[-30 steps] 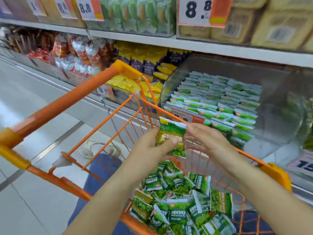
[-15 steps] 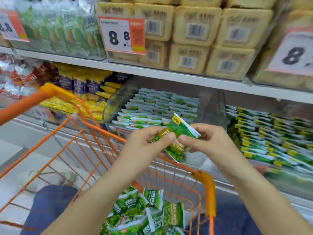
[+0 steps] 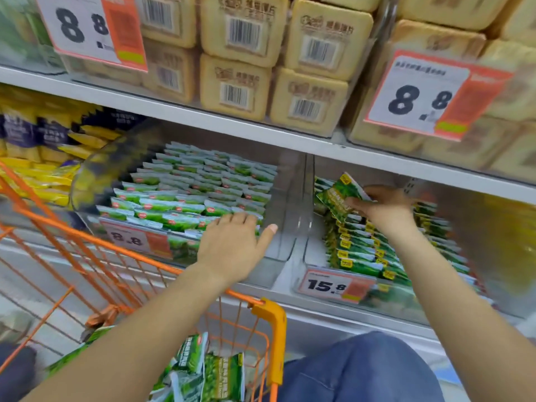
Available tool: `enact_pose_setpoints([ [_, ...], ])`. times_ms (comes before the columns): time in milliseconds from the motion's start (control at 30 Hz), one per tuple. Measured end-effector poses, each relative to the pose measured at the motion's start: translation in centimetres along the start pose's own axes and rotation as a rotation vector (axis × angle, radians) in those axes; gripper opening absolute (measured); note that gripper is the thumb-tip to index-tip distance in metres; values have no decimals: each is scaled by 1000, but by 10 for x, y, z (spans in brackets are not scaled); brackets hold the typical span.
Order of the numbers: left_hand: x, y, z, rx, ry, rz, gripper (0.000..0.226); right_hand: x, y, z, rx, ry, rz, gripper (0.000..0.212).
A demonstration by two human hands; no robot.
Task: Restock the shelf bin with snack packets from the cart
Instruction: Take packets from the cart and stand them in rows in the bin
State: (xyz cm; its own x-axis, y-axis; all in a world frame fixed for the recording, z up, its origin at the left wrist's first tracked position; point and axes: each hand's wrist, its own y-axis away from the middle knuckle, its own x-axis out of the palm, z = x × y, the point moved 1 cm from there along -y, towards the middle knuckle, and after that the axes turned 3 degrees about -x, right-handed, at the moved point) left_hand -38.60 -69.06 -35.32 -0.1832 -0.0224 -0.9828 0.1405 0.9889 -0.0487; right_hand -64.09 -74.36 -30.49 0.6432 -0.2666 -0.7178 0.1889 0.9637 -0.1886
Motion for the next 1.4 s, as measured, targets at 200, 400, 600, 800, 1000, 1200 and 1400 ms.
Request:
enact_pose_setpoints([
  [200, 1, -1, -2, -15, 16, 10, 62, 51, -44, -4, -75, 365, 130, 29],
  [400, 2, -3, -2, -29, 6, 24, 61, 66, -47, -7, -173, 591, 134, 41],
  [600, 3, -5, -1, -23, 14, 1, 59, 72, -48, -6, -209, 734, 149, 39],
  [800, -5, -2, 1, -6, 197, 68, 65, 60, -13, 13, -218, 480, 43, 42],
  [1000, -50, 56, 44, 185, 541, -190, 37, 31, 80, 64, -526, 138, -207, 19],
  [1200, -62, 138, 149, 26, 261, -78, 30, 69, 158, 127, -886, 17, 61, 27],
  [1400, -38, 174, 206, -203, -146, 552, 36, 171, 199, 175, -1053, 343, 683, 28],
])
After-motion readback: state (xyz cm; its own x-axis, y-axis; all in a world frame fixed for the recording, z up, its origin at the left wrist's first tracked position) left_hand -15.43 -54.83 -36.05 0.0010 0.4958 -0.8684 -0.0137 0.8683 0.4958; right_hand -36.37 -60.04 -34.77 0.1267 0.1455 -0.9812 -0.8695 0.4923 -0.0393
